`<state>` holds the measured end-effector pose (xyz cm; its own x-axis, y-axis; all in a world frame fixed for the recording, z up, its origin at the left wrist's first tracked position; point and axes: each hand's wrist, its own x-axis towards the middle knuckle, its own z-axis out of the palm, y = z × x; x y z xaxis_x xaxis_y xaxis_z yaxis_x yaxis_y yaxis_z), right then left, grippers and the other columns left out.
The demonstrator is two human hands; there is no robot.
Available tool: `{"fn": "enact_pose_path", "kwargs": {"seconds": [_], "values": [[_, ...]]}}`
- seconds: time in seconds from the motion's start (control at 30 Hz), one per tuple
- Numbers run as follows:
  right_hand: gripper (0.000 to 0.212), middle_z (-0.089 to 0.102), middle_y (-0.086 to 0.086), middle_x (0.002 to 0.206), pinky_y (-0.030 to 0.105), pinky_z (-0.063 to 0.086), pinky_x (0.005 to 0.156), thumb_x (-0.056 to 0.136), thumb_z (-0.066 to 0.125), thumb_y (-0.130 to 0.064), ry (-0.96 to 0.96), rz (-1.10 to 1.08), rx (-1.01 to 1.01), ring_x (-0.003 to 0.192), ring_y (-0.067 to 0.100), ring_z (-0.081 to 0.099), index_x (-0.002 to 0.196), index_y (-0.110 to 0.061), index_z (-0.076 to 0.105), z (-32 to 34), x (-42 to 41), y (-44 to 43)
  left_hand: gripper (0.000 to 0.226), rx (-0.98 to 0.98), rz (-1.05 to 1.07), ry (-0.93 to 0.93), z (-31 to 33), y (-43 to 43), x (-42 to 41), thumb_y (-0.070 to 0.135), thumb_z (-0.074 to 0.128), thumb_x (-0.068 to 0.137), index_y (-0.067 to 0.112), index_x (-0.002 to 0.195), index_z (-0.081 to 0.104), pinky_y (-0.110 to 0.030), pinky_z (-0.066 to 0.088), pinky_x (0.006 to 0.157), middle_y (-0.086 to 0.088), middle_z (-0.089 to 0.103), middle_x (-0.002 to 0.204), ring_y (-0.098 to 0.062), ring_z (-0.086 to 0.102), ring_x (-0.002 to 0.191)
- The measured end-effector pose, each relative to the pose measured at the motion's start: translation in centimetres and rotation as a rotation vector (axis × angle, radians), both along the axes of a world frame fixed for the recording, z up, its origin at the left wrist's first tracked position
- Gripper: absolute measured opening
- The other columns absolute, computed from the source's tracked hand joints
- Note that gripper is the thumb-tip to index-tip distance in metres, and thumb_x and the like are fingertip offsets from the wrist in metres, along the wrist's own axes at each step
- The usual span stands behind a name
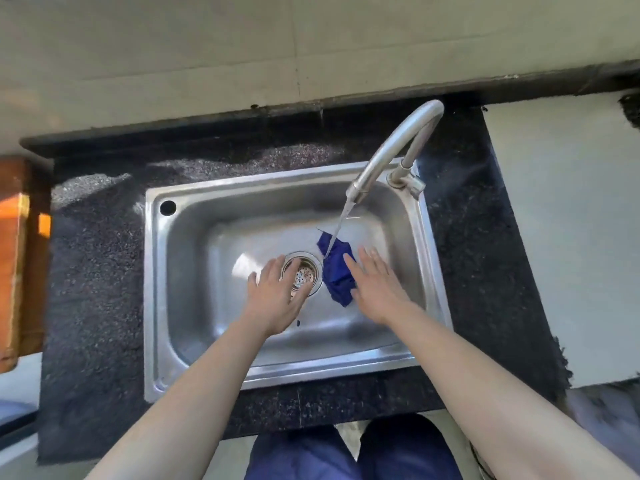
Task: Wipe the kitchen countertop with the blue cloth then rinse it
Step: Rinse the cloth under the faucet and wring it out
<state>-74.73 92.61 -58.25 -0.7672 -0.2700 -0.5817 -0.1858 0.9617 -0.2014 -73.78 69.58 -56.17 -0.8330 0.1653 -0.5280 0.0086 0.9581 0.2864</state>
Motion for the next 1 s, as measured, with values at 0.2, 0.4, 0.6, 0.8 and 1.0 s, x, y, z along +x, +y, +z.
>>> {"fn": "enact_pose_path", "kwargs": {"seconds": [0.2,0.4,0.6,0.8,1.0], "values": [[0.053,0.021,0.009,0.164,0.047,0.037,0.111,0.107,0.039,-0.027,0.156,-0.13,-0.198,0.146,0.033,0.025,0.157,-0.017,0.026,-5.2,-2.9,-3.3,0.065,-0.052,0.004,-0.116,-5.4,-0.6,3.7,0.059,0.023,0.101,0.029,0.158,0.013,-0.05,0.015,0.119,-0.007,0.012,0.166,-0.025,0.01,0.152],[0.052,0.055,0.019,0.128,0.037,0.041,0.089,0.094,0.061,-0.036,-0.087,-0.305,-0.131,0.115,0.038,0.054,0.135,-0.007,0.047,-8.3,-3.2,-3.7,0.079,-0.011,0.088,-0.121,-9.0,-0.7,4.8,0.068,0.011,0.09,0.027,0.156,0.02,-0.049,0.017,0.118,-0.007,0.019,0.163,-0.025,0.016,0.15],[0.019,0.066,0.0,0.1,0.034,0.048,0.084,0.093,0.062,-0.035,0.068,-0.957,-0.748,0.097,0.023,0.064,0.108,-0.024,0.061,-5.2,-1.7,-4.5,0.072,0.098,0.303,-0.027,-9.3,-0.8,3.6,0.061,0.016,0.093,0.023,0.151,0.036,-0.049,0.02,0.115,-0.008,0.033,0.158,-0.024,0.026,0.147],[0.012,0.066,-0.003,0.101,0.039,0.06,0.073,0.096,0.062,-0.029,0.179,-1.126,-1.138,0.089,0.018,0.069,0.105,-0.032,0.054,-2.1,0.0,-4.2,0.055,0.159,0.415,0.024,-9.3,-1.5,2.4,0.05,0.028,0.104,0.018,0.148,0.041,-0.052,0.022,0.114,-0.007,0.037,0.155,-0.025,0.029,0.145],[0.031,0.066,0.002,0.107,0.022,0.038,0.084,0.097,0.058,-0.028,-0.169,-0.847,-0.369,0.109,0.023,0.063,0.126,-0.017,0.062,-5.9,-0.2,-0.7,0.057,0.154,0.388,0.021,-9.5,-1.4,2.5,0.05,0.03,0.103,0.016,0.147,0.041,-0.052,0.024,0.113,-0.009,0.038,0.154,-0.027,0.031,0.143]]}}
